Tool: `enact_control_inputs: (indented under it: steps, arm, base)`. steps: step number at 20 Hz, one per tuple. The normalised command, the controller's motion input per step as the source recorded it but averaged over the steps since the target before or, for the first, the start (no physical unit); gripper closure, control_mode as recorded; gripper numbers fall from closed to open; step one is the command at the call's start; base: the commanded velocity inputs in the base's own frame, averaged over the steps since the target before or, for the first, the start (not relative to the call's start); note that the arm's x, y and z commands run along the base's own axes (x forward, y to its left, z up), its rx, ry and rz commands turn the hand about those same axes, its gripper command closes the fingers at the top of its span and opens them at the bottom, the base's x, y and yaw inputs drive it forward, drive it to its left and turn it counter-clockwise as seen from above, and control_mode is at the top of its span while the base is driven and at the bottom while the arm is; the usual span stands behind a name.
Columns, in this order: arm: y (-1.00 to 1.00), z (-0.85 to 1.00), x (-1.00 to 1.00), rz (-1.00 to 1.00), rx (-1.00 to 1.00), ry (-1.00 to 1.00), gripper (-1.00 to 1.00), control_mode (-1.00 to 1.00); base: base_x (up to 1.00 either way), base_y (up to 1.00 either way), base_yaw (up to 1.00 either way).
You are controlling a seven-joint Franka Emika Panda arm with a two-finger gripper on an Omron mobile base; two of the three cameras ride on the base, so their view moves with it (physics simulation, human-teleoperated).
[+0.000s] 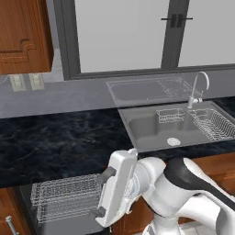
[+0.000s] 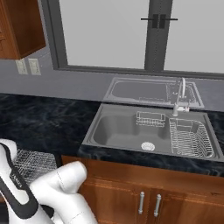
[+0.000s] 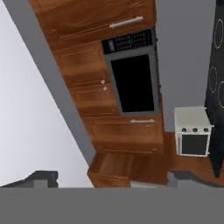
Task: Open the dishwasher door and pull out the top rack.
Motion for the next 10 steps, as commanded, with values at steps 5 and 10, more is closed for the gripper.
enact_control_inputs:
  steps: [5, 10]
  arm:
    - [0.13, 0.0, 0.75, 0.0, -0.67, 0.1, -1.0, -1.0]
    - [0.4, -0.06, 0.59, 0.0, -0.9, -0.03, -1.0, -1.0]
  base:
    - [0.0, 0.0, 0.0]
    - [0.0, 0.0, 0.0]
